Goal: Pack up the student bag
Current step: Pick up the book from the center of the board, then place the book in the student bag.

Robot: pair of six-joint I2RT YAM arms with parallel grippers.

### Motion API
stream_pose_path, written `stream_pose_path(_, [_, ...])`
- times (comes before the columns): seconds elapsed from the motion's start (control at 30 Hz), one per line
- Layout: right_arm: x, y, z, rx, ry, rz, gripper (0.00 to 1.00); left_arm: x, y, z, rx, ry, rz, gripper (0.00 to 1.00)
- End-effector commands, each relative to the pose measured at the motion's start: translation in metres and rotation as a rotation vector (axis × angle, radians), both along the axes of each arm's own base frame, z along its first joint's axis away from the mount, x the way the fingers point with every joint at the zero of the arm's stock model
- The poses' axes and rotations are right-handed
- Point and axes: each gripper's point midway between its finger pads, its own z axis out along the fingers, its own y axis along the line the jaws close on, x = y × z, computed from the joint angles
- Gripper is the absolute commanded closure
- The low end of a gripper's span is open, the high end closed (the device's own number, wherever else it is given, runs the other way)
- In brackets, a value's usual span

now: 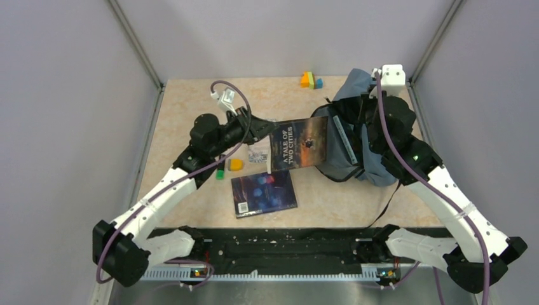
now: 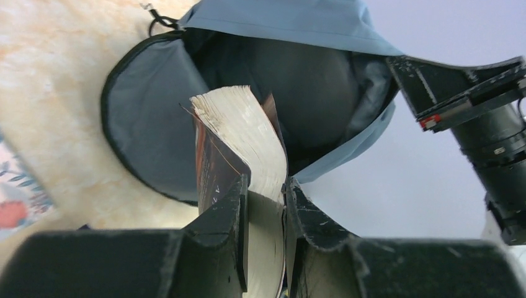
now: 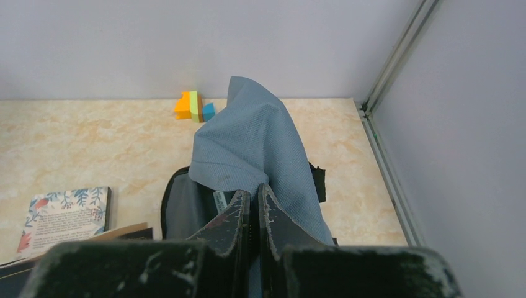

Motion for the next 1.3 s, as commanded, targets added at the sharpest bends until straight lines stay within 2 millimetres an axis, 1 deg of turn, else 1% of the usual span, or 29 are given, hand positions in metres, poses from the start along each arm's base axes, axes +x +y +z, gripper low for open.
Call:
stream_pose_path(0.0, [-0.002, -0.005, 0.031, 0.062, -0.075, -0.022, 1.00, -0.005, -0.009, 0.108, -0.259, -0.221, -0.028, 1.00])
stream_pose_path(0.13, [-0.001, -0.005, 0.030, 0.059, -0.072, -0.023, 1.00, 0.009, -0.031, 0.103, -0.301, -0.172, -0.049, 1.00])
stream_pose_path(0.27, [0.000, -0.003, 0.029, 0.054, -0.065, -0.018, 1.00, 0.025, -0.048, 0.098, -0.326, -0.128, -0.032, 1.00])
stream_pose_path(0.43, [0.003, 0.000, 0.025, 0.078, -0.059, -0.019, 1.00, 0.042, -0.067, 0.102, -0.412, -0.095, -0.027, 1.00])
stream_pose_path(0.6, [0.004, 0.000, 0.023, 0.067, -0.050, -0.027, 1.00, 0.051, -0.085, 0.110, -0.482, -0.068, -0.069, 1.00])
stream_pose_path(0.7, [0.004, -0.001, 0.023, 0.062, -0.050, -0.030, 1.00, 0.053, -0.090, 0.120, -0.503, -0.070, -0.089, 1.00])
stream_pose_path(0.83, [0.003, -0.003, 0.025, 0.059, -0.055, -0.034, 1.00, 0.050, -0.088, 0.137, -0.511, -0.097, -0.088, 1.00])
stream_pose_path(0.9, [0.003, -0.003, 0.026, 0.058, -0.057, -0.037, 1.00, 0.049, -0.086, 0.142, -0.518, -0.103, -0.085, 1.00])
stream_pose_path(1.03, [0.003, -0.003, 0.025, 0.058, -0.057, -0.037, 1.00, 0.049, -0.085, 0.146, -0.541, -0.096, -0.085, 1.00])
stream_pose_path(1.13, [0.003, -0.003, 0.024, 0.056, -0.055, -0.039, 1.00, 0.057, -0.091, 0.136, -0.546, -0.062, -0.083, 1.00])
stream_pose_path(1.2, [0.003, -0.003, 0.024, 0.056, -0.054, -0.040, 1.00, 0.064, -0.096, 0.122, -0.547, -0.025, -0.068, 1.00])
stream_pose_path(1.27, [0.003, -0.003, 0.023, 0.055, -0.051, -0.040, 1.00, 0.071, -0.104, 0.104, -0.546, 0.017, -0.053, 1.00])
